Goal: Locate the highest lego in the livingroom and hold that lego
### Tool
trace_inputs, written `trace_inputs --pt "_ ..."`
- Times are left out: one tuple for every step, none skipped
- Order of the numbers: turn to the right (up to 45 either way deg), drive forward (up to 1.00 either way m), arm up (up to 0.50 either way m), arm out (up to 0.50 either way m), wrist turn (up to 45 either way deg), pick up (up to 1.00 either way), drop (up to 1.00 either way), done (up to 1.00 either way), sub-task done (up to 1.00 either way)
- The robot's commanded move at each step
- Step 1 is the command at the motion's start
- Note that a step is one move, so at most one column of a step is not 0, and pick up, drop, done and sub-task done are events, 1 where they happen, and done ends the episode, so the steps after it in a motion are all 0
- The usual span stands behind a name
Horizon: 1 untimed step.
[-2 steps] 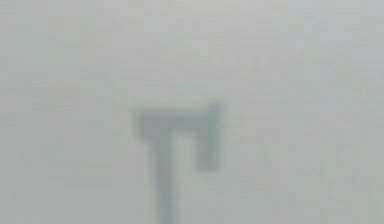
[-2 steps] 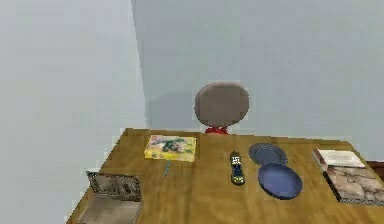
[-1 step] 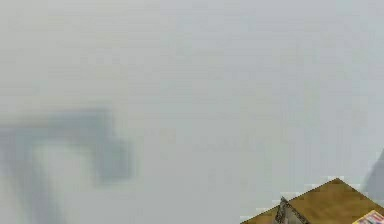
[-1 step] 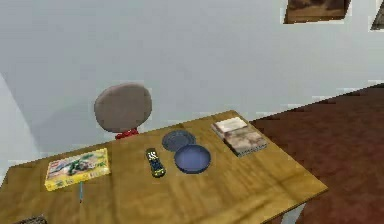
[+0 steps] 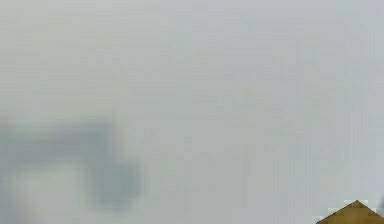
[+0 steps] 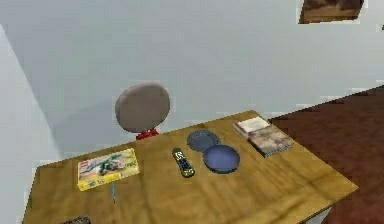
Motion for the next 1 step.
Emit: trace_inputs --pt "-21.0 0.0 0.0 0.0 0.0 0.0 0.0 0.0 0.0"
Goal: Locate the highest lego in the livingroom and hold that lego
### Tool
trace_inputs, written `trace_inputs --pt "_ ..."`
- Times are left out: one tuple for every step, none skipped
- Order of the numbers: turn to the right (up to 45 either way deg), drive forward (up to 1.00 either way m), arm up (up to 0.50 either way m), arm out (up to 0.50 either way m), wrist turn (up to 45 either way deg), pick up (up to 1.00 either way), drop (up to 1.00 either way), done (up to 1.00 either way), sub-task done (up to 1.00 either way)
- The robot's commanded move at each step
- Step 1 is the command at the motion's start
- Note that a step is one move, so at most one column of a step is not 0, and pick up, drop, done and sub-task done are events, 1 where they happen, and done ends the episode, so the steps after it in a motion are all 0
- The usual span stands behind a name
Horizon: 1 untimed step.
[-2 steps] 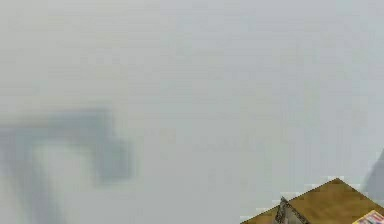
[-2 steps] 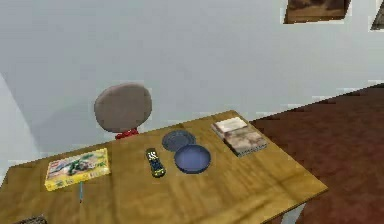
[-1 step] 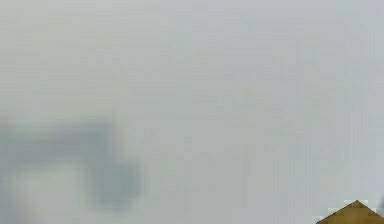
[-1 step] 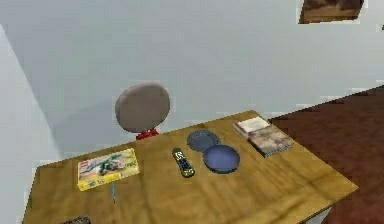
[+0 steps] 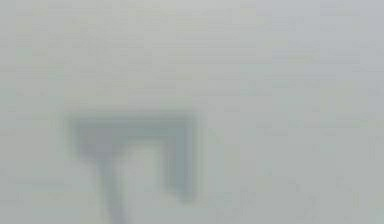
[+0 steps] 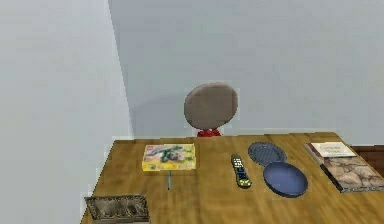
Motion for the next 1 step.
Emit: trace_inputs --pt "0.0 0.0 0.5 0.0 0.0 0.0 0.0 0.0 0.0"
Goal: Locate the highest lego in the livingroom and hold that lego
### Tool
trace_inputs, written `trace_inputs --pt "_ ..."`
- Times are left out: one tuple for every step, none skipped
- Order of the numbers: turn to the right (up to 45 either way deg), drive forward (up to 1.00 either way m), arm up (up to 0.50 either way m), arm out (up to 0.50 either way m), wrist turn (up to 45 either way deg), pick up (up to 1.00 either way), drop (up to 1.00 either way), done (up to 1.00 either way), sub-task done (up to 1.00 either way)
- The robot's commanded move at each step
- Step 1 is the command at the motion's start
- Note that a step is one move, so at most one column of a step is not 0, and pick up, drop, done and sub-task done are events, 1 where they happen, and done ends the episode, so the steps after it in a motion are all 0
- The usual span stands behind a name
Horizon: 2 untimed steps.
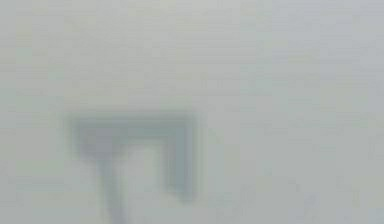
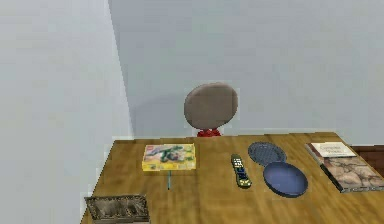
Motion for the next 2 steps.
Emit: trace_inputs --pt "0.0 0.0 0.22 0.0 0.0 0.0 0.0 0.0 0.0" --pt "0.0 0.0 0.0 0.46 0.0 0.0 0.0 0.0 0.0"
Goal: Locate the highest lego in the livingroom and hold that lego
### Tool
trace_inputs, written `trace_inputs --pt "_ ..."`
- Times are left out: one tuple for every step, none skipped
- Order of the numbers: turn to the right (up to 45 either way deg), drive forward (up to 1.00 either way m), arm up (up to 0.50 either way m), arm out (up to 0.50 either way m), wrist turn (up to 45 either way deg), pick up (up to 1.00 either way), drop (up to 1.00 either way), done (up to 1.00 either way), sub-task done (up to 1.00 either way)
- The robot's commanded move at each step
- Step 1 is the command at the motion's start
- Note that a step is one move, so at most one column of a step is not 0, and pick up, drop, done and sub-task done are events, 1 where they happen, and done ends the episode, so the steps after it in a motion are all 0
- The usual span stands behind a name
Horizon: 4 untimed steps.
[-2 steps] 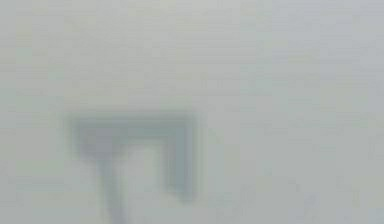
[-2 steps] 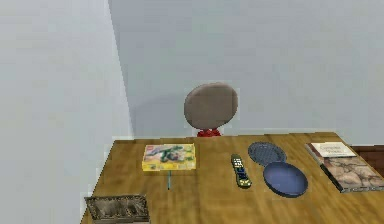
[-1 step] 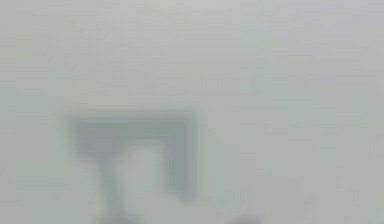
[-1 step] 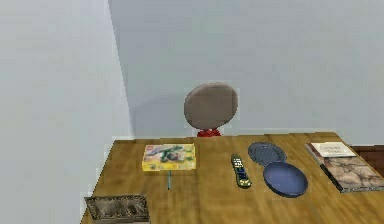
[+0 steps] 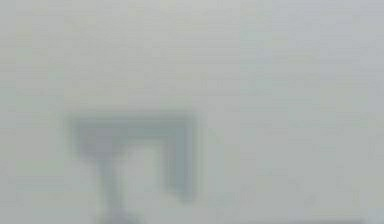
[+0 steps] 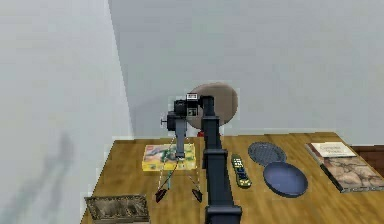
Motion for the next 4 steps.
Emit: trace_inputs --pt "0.0 0.0 0.0 0.0 45.0 0.0 0.0 0.0 0.0" --pt "0.0 0.0 0.0 0.0 45.0 0.0 0.0 0.0 0.0" --pt "0.0 0.0 0.0 0.0 45.0 0.0 0.0 0.0 0.0" --pt "0.0 0.0 0.0 0.0 24.0 0.0 0.0 0.0 0.0"
